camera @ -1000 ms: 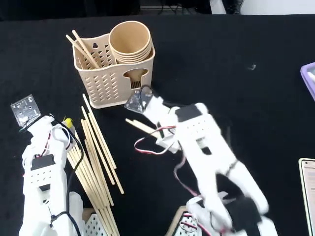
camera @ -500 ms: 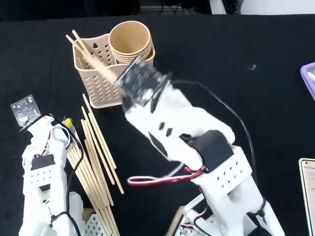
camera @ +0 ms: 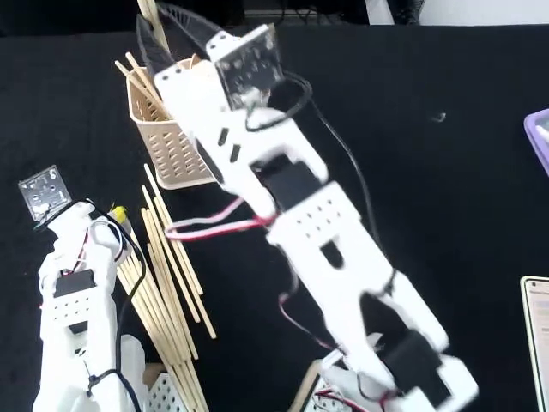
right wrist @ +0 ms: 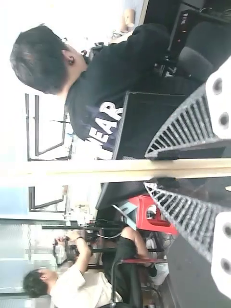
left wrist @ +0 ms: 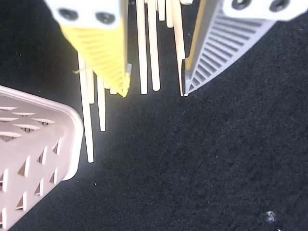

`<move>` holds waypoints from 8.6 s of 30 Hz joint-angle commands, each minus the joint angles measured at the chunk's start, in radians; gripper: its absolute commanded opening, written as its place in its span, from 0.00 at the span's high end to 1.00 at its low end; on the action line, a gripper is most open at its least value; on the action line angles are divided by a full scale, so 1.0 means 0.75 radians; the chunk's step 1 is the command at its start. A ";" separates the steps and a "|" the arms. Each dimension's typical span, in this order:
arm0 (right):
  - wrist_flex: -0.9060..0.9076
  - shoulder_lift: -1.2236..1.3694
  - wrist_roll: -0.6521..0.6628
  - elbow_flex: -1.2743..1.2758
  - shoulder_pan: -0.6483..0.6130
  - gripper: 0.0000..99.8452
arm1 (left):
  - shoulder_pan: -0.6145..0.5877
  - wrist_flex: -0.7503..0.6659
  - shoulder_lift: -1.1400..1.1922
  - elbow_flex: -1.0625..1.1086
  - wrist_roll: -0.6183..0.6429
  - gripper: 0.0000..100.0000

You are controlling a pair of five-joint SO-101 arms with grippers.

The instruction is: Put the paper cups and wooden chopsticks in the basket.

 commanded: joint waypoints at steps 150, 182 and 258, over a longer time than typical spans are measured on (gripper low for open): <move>-0.319 -0.242 0.039 0.394 0.010 0.99 | -0.073 -0.076 -0.012 -0.005 0.008 0.81; -0.231 0.361 0.037 0.024 0.039 0.84 | -0.073 -0.082 -0.012 -0.005 0.006 0.81; 0.626 0.265 -0.245 0.809 -0.299 0.81 | -0.083 -0.076 -0.023 -0.007 0.014 0.81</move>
